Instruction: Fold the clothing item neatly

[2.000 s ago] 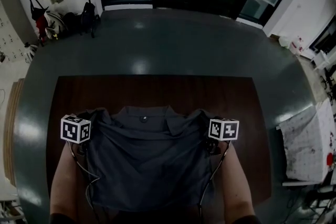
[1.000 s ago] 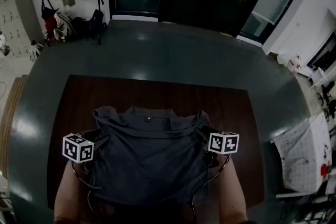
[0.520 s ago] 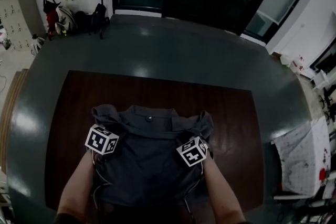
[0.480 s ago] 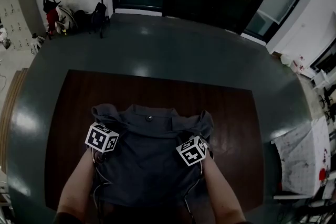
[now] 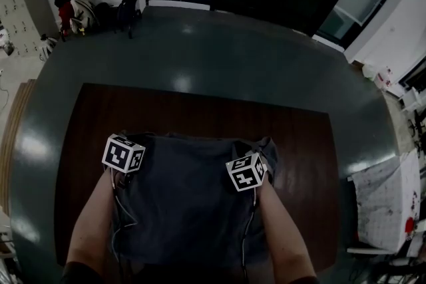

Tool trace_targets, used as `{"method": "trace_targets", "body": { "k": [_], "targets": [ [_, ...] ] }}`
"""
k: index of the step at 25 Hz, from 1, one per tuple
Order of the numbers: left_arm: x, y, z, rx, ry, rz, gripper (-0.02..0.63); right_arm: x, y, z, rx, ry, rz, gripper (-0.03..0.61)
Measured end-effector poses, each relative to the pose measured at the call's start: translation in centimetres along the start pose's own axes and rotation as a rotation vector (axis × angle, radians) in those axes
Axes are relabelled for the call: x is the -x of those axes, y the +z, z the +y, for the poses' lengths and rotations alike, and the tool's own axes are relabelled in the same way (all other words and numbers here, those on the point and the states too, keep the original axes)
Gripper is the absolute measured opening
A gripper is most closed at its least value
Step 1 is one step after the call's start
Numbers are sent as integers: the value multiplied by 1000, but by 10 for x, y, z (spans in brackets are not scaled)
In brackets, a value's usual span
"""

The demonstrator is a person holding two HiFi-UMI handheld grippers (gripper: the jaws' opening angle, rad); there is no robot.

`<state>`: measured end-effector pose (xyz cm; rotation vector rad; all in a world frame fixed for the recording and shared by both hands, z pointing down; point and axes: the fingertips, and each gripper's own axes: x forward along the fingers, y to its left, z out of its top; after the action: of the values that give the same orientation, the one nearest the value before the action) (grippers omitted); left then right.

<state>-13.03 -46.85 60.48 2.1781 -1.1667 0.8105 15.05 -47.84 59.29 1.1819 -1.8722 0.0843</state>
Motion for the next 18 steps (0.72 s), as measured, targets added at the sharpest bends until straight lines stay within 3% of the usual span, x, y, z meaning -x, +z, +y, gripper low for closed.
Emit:
{"method": "trace_targets", "body": {
  "k": [7,10,12,18],
  "targets": [
    [-10,1,15,53,24,-40,129,-31,2,-15,-108,-26,-22,42],
    [-7,2,30,74,113,-85,130,-30,2,-26,-164,-60,-54,116],
    [0,8,44,97,175,-125,130,-24,4,-38,-191,-84,-79,130],
    [48,20,55,162,192,-233,130,43,28,-75,-355,-111,-315,130]
  ]
}}
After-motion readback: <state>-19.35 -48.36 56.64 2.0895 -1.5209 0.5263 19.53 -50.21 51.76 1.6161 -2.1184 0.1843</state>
